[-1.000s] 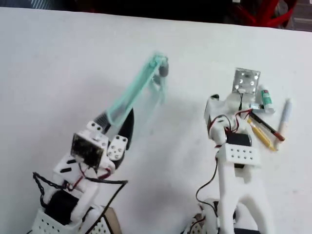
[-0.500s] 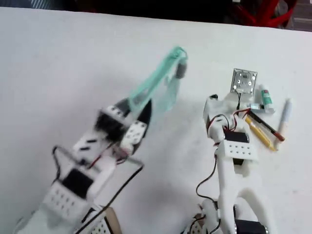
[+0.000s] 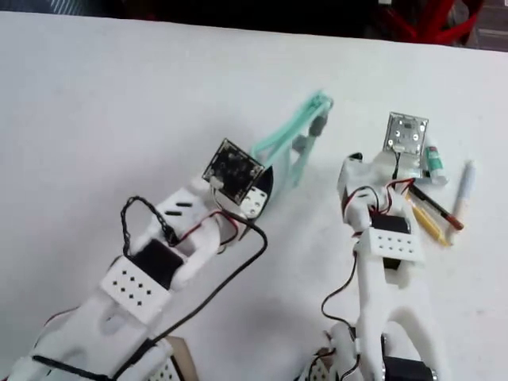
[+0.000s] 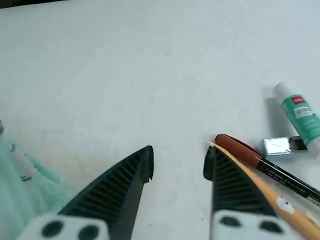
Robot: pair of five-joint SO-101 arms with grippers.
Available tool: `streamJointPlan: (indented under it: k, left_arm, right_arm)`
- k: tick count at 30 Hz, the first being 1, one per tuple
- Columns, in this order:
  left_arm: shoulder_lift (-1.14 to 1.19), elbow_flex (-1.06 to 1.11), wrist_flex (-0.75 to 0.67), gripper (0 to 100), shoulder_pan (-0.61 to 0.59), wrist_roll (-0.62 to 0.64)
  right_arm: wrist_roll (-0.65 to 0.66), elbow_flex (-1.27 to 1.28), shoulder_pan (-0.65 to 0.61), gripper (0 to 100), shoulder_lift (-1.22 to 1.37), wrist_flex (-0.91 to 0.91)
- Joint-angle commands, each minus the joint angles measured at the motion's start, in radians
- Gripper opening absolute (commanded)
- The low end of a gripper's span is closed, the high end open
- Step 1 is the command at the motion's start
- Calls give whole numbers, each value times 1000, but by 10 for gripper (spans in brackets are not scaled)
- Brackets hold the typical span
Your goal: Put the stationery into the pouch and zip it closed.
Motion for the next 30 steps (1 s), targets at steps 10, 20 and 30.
streamJointPlan:
  k: [10, 20, 30]
  left_arm:
    - [-168, 0, 221, 184, 10, 158]
    - [-280, 107, 219, 184, -54, 150]
    - [-430, 284, 52, 184, -61, 87]
  right_arm:
    - [0, -18, 5, 170, 2, -21]
    - [0, -20, 10, 170, 1, -21]
    - [60, -460, 189, 170, 122, 410]
